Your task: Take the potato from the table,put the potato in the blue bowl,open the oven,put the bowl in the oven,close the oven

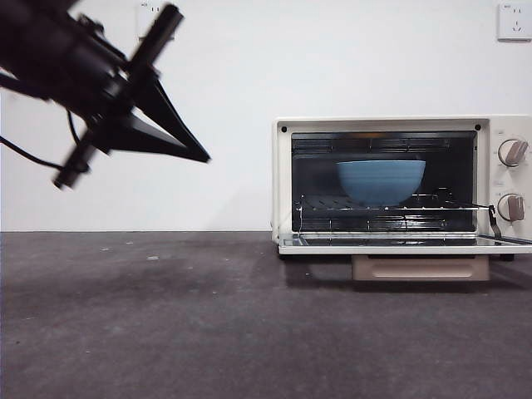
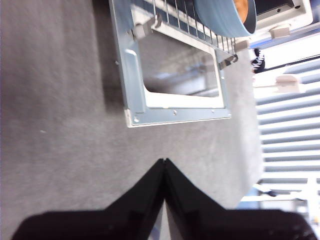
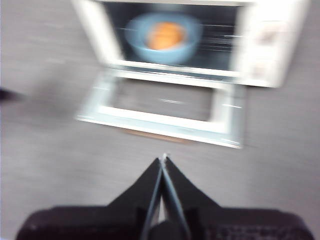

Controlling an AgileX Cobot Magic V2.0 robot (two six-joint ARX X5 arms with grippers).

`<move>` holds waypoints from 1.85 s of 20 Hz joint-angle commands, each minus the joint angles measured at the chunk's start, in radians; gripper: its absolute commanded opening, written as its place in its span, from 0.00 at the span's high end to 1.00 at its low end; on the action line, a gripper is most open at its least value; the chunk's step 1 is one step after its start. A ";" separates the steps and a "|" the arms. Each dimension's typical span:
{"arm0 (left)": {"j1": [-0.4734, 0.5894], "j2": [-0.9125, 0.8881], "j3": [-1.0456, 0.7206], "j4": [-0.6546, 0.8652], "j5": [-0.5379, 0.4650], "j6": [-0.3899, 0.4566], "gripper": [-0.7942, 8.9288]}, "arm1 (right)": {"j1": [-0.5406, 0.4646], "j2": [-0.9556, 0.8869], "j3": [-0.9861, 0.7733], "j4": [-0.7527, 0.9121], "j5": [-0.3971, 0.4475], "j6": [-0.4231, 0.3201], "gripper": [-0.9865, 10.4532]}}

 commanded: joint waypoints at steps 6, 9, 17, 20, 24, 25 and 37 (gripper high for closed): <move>-0.003 0.248 -0.003 0.148 -0.024 -0.306 0.93 | 0.000 0.001 -0.084 0.093 -0.038 0.075 0.92; -0.027 0.275 0.006 0.158 -0.076 -0.325 0.93 | 0.000 0.002 -0.084 0.130 -0.038 0.077 0.92; -0.068 0.294 0.064 0.092 -0.148 -0.370 0.93 | 0.000 0.068 -0.084 0.181 -0.097 0.078 0.92; -0.080 0.344 0.110 0.076 -0.129 -0.377 0.93 | 0.000 0.079 -0.084 0.212 -0.120 0.097 0.92; -0.119 0.420 0.204 0.051 -0.113 -0.380 0.93 | 0.000 0.078 -0.084 0.207 -0.119 0.097 0.92; -0.126 0.426 0.224 0.020 -0.122 -0.380 0.93 | 0.000 0.078 -0.084 0.204 -0.119 0.097 0.92; -0.142 0.469 0.242 0.043 -0.119 -0.384 0.93 | 0.000 0.078 -0.084 0.208 -0.119 0.095 0.92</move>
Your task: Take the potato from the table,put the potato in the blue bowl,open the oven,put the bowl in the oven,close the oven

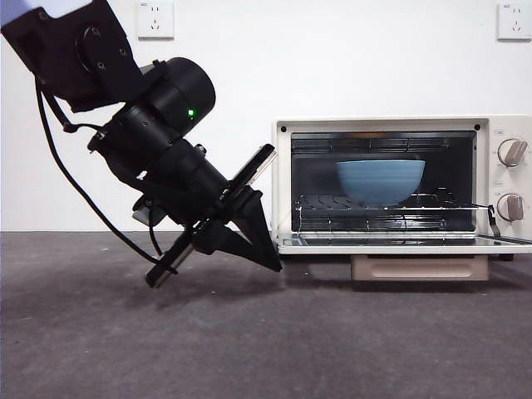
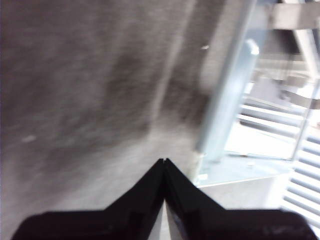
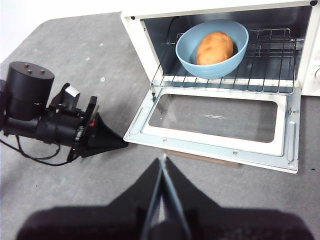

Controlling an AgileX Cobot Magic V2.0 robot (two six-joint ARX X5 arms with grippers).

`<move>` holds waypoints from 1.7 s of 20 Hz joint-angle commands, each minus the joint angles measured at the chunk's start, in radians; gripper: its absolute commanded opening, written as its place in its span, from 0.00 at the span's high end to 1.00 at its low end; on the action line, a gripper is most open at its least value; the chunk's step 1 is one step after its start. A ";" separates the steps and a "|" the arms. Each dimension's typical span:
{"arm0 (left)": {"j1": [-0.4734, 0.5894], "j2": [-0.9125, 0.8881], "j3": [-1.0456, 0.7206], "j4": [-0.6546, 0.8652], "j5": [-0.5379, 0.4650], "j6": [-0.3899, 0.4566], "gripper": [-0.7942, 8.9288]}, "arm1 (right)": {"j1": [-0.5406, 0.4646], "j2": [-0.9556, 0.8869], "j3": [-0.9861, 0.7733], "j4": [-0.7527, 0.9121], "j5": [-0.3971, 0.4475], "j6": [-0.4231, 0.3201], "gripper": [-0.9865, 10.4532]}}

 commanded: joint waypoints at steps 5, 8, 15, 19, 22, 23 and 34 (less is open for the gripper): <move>-0.005 0.010 0.029 0.035 0.042 -0.007 0.93 | 0.000 -0.002 -0.008 0.006 -0.002 0.007 0.92; -0.002 0.010 0.030 0.075 0.046 -0.035 0.93 | 0.000 -0.002 -0.008 0.006 -0.003 0.007 0.92; 0.000 0.009 0.047 0.195 0.061 -0.115 0.93 | 0.000 -0.002 -0.008 0.002 -0.003 0.007 0.92; 0.013 0.009 0.119 0.194 0.051 -0.114 0.93 | 0.000 -0.002 -0.008 0.003 -0.003 0.004 0.92; 0.031 0.009 0.184 0.159 0.014 -0.103 0.93 | 0.000 -0.002 -0.008 0.003 -0.002 0.003 0.92; 0.036 0.009 0.203 0.147 -0.004 -0.100 0.93 | 0.000 -0.002 -0.008 0.003 -0.002 0.003 0.92; 0.107 0.010 0.246 0.143 -0.026 -0.085 0.93 | 0.000 0.021 -0.008 0.001 0.005 -0.008 0.92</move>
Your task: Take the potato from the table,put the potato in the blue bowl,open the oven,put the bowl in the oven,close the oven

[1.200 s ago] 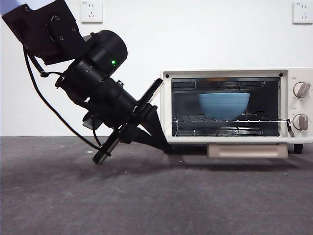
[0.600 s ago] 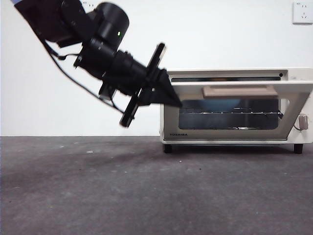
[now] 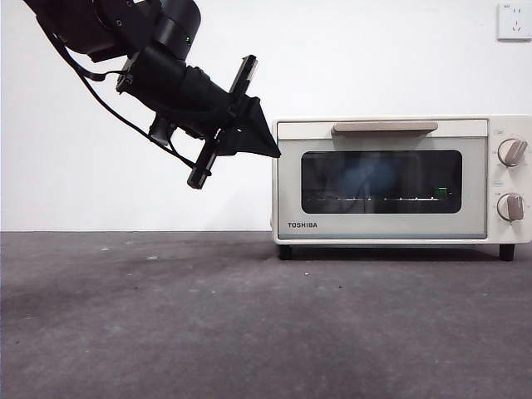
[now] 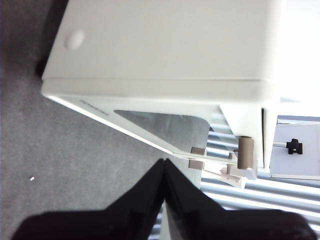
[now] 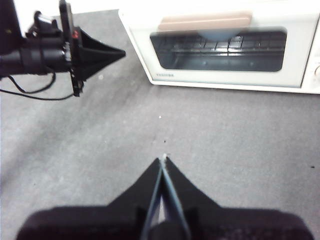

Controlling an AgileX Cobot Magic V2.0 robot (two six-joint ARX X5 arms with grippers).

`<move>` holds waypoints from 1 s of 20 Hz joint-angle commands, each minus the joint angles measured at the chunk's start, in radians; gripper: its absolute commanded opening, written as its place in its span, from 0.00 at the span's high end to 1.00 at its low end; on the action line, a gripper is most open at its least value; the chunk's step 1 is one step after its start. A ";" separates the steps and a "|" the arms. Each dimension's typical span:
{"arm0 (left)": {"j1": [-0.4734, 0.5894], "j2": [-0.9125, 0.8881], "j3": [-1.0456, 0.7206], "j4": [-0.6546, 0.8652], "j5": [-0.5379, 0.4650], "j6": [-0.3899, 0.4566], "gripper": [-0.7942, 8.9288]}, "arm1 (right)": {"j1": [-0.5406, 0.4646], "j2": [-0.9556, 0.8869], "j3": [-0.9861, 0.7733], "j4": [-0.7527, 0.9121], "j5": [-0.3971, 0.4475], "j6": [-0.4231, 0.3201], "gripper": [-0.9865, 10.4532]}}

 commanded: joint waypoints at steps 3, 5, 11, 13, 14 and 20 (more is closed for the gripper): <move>0.024 0.007 0.000 0.009 0.087 0.067 0.93 | 0.000 0.014 -0.008 0.003 0.002 -0.006 0.92; 0.037 -0.011 0.000 0.023 0.157 0.149 0.93 | 0.000 0.013 -0.008 0.002 0.002 -0.006 0.92; 0.041 -0.249 0.000 -0.126 0.231 0.504 0.93 | 0.000 0.013 -0.008 -0.037 0.002 -0.006 0.92; 0.041 -0.373 0.000 -0.254 0.222 0.684 0.93 | 0.000 0.012 -0.008 -0.039 -0.001 -0.006 0.92; 0.041 -0.441 0.000 -0.337 0.187 0.763 0.92 | 0.000 0.005 -0.008 -0.043 -0.002 -0.010 0.92; 0.041 -0.819 0.000 -0.777 -0.205 1.098 0.92 | 0.000 -0.035 -0.008 -0.043 0.013 -0.023 0.92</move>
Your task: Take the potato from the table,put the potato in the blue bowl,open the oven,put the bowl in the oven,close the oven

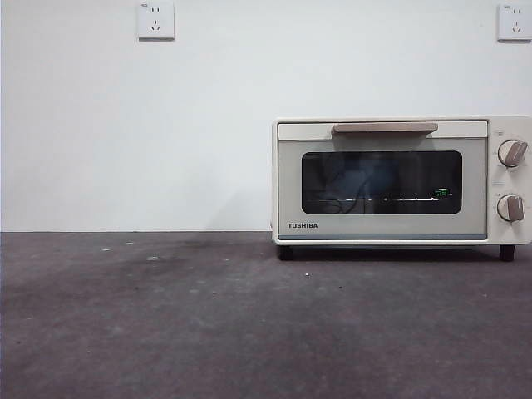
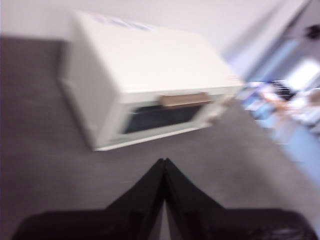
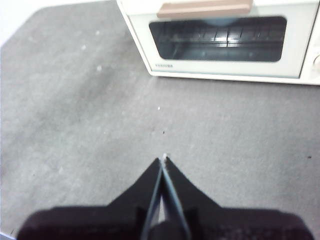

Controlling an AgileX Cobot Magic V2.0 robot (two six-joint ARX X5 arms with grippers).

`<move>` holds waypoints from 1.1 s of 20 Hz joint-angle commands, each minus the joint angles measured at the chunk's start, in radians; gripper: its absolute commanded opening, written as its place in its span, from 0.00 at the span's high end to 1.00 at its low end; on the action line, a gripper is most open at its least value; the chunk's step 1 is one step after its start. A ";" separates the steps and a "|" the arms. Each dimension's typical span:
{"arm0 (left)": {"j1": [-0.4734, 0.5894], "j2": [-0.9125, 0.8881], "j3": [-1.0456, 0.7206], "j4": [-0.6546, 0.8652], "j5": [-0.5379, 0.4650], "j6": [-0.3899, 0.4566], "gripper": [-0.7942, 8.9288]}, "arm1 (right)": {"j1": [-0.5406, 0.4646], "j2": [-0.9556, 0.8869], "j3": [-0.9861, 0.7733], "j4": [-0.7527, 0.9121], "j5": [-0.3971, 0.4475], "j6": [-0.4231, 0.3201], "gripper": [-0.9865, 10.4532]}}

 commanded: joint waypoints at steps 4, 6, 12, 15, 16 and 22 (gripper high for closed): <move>0.001 -0.231 -0.002 -0.172 -0.163 0.219 0.92 | 0.000 -0.004 -0.008 0.003 0.013 -0.026 0.92; 0.001 -0.272 -0.002 -0.232 -0.210 0.215 0.92 | 0.000 -0.004 -0.008 0.002 0.013 -0.027 0.92; 0.001 -0.288 -0.002 -0.465 -0.288 0.219 0.92 | 0.000 -0.003 -0.008 -0.011 0.013 -0.033 0.92; 0.001 -0.282 -0.002 -0.534 -0.288 0.219 0.92 | 0.000 0.007 -0.008 -0.055 0.014 -0.033 0.91; 0.001 -0.277 -0.002 -0.549 -0.288 0.219 0.92 | 0.000 0.008 -0.008 -0.072 0.014 -0.033 0.91; 0.001 -0.225 -0.002 -0.578 -0.288 0.219 0.92 | 0.000 0.034 -0.008 -0.104 0.014 -0.034 0.91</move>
